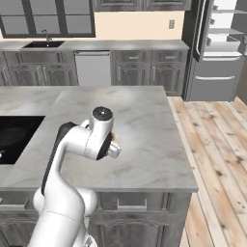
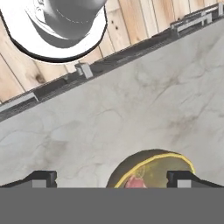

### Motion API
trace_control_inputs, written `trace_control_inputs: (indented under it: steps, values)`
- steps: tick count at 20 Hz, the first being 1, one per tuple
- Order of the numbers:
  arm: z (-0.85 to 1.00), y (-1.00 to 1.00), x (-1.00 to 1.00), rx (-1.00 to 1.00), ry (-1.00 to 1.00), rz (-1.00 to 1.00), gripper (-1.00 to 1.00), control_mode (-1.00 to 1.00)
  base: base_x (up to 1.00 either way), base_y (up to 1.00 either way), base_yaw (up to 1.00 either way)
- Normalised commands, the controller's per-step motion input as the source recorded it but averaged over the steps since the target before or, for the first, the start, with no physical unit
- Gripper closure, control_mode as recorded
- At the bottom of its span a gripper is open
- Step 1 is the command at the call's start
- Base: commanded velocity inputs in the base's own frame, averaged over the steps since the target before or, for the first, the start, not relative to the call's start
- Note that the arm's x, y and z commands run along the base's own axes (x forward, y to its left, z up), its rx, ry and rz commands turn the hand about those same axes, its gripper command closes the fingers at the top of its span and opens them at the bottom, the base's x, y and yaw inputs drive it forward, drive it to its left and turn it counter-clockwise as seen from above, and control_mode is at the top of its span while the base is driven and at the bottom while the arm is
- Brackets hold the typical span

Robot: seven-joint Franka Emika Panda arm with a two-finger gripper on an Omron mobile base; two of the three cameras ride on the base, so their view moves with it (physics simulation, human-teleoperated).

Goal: Place one of the steaks on the plate and the other in the bowl. Then place the bowl in the fridge.

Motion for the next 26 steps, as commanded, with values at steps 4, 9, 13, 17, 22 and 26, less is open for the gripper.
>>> trace_control_inputs:
  steps: [4,9,13,17,22,26]
  values:
    - [-0.17,0.00,0.24,0.00,0.05,0.00,-1.00,-1.00,0.00,0.00,0.00]
    - [-0.16,0.04,0.22,0.00,0.05,0.00,-1.00,-1.00,0.00,0.00,0.00]
    - [-0.13,0.15,0.01,0.00,0.00,-0.05,-1.00,-1.00,0.00,0.00,0.00]
    - [-0.10,0.19,0.00,0.00,0.00,-0.09,-1.00,-1.00,0.00,0.00,0.00]
    - [-0.10,0.15,0.02,0.00,0.00,-0.19,-1.00,-1.00,0.00,0.00,0.00]
    - [-0.15,0.07,0.17,0.00,0.04,-0.25,-1.00,-1.00,0.00,0.00,0.00]
